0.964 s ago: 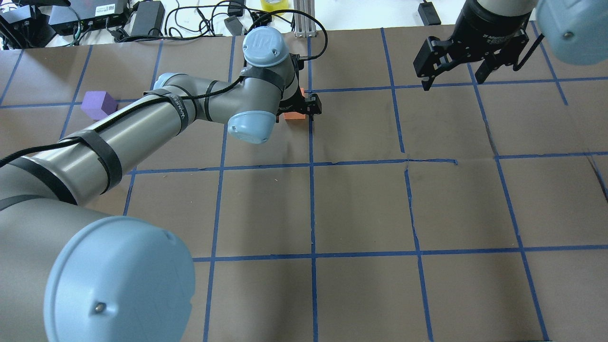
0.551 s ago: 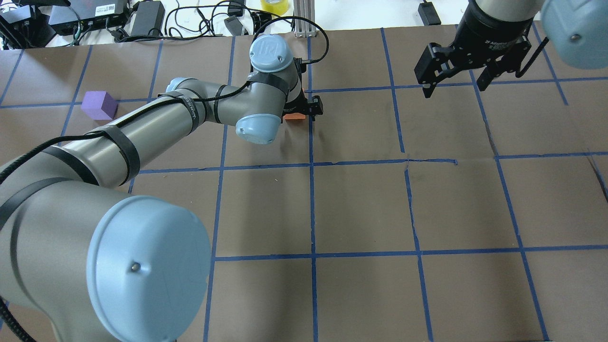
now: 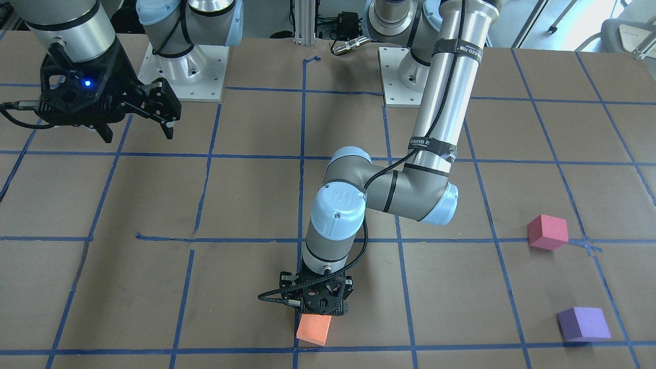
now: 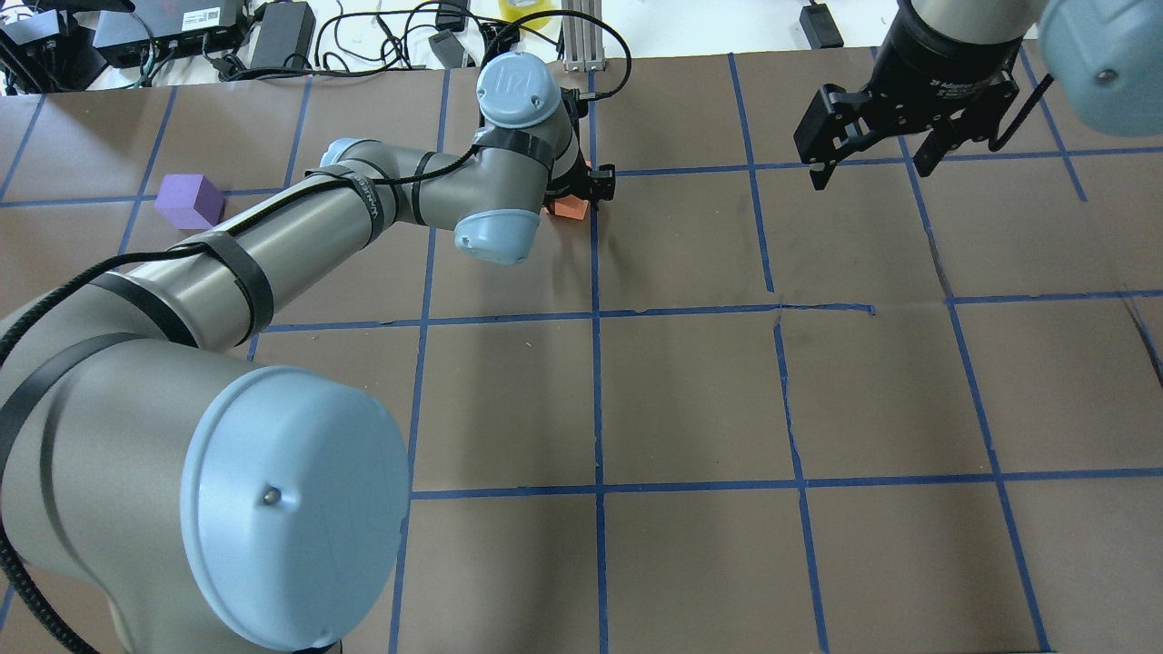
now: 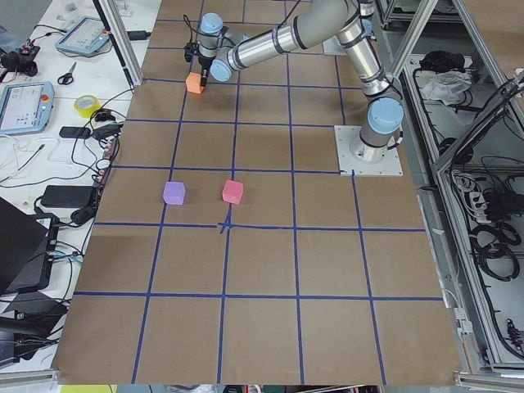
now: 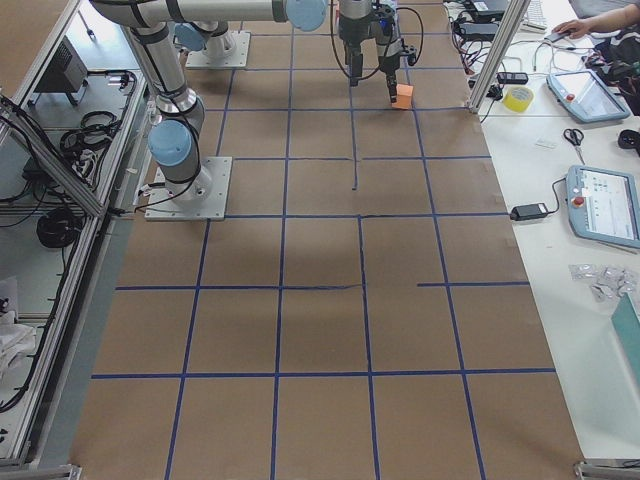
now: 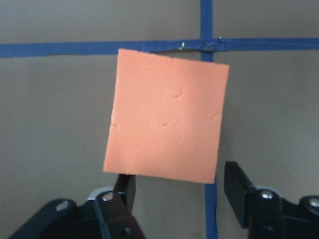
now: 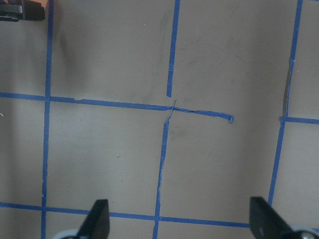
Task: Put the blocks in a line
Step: 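Close the left gripper on the orange cube and lift it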
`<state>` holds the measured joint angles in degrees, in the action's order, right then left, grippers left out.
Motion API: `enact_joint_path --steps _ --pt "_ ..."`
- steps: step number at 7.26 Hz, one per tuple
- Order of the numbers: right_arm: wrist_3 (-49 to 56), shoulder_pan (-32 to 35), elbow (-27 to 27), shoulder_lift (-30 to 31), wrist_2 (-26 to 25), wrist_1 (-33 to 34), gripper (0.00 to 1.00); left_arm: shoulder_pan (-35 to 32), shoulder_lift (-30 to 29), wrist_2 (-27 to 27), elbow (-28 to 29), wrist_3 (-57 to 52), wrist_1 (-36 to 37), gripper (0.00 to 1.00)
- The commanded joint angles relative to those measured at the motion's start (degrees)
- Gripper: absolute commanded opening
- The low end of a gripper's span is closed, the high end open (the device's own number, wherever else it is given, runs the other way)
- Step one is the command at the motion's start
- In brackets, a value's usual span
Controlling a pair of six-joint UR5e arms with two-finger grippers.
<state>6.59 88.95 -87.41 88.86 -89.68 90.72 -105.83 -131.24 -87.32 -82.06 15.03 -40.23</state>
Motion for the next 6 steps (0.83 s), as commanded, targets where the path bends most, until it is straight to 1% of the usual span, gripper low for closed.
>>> enact_joint_path --steps 1,3,4,6 --pt "0.00 0.00 -0.13 -0.09 -0.14 0.07 1.00 0.01 -0.34 0.22 0.23 0.26 0.15 1.00" --pt "0.09 0.00 -0.13 -0.09 -0.23 0.07 1.00 0.44 -0.42 0.22 0.58 -1.92 0.15 1.00" --pt "0.52 0.00 -0.13 -0.26 -0.32 0.07 1.00 0.71 -0.34 0.05 0.76 -7.77 0.15 1.00" --pt "0.09 0.00 -0.22 -0.09 -0.32 0.07 1.00 0.71 -1.04 0.22 1.46 -9.83 0.41 1.00"
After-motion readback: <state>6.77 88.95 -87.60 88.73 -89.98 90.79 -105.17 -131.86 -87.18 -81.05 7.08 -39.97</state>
